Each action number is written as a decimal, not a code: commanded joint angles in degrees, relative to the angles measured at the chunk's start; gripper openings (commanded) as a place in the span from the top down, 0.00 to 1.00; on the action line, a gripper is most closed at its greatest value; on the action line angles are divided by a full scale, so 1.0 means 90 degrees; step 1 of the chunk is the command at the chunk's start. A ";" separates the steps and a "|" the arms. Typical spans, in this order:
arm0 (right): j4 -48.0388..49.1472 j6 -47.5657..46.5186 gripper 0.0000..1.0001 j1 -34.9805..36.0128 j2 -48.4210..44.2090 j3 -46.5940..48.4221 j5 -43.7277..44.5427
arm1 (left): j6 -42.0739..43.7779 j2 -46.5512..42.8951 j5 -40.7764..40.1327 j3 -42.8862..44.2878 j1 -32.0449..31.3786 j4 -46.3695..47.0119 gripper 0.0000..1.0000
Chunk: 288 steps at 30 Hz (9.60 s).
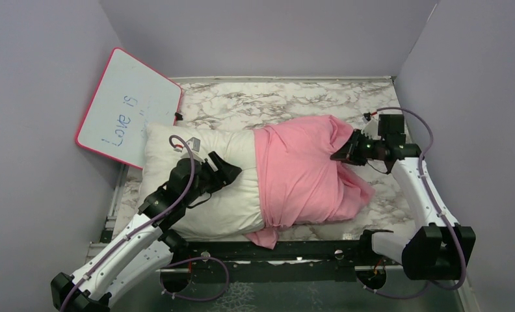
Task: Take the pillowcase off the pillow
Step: Remove the pillow from the pillowcase.
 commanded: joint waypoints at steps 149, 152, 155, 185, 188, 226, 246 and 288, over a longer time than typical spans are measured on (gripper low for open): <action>-0.3117 0.2485 0.88 -0.0406 -0.3885 -0.0899 0.1600 | 0.3648 0.3850 -0.2988 0.3028 -0.3682 -0.3254 1.00; -0.3082 0.2602 0.96 -0.0402 -0.3902 -0.0667 0.2123 | 0.3631 0.3875 -0.2949 0.3014 -0.3677 -0.3251 1.00; -0.3079 0.2616 0.99 -0.0409 -0.3807 -0.0250 0.2939 | 0.3624 0.3909 -0.2997 0.2993 -0.3682 -0.3246 1.00; -0.2356 0.2014 0.99 -0.0410 -0.2049 0.1584 0.7110 | 0.3377 0.3866 -0.3352 0.2948 -0.3681 -0.3266 1.00; -0.2436 0.1872 0.99 -0.0407 -0.1890 0.1976 0.7390 | 0.3210 0.3601 -0.3564 0.2856 -0.3673 -0.3253 1.00; 0.0229 0.0288 0.73 0.0096 -0.0119 -0.0408 -0.0072 | 0.3879 0.2271 -0.2054 0.3131 -0.3672 -0.2029 0.13; 0.0793 0.0776 0.83 0.0095 -0.1256 -0.2331 0.0072 | 0.5833 0.6251 0.5104 0.5932 0.1181 -0.1406 0.01; 0.0205 0.2629 0.11 0.0079 0.0750 0.1395 0.2620 | 0.5496 0.2959 0.5450 0.2738 0.1210 -0.1304 1.00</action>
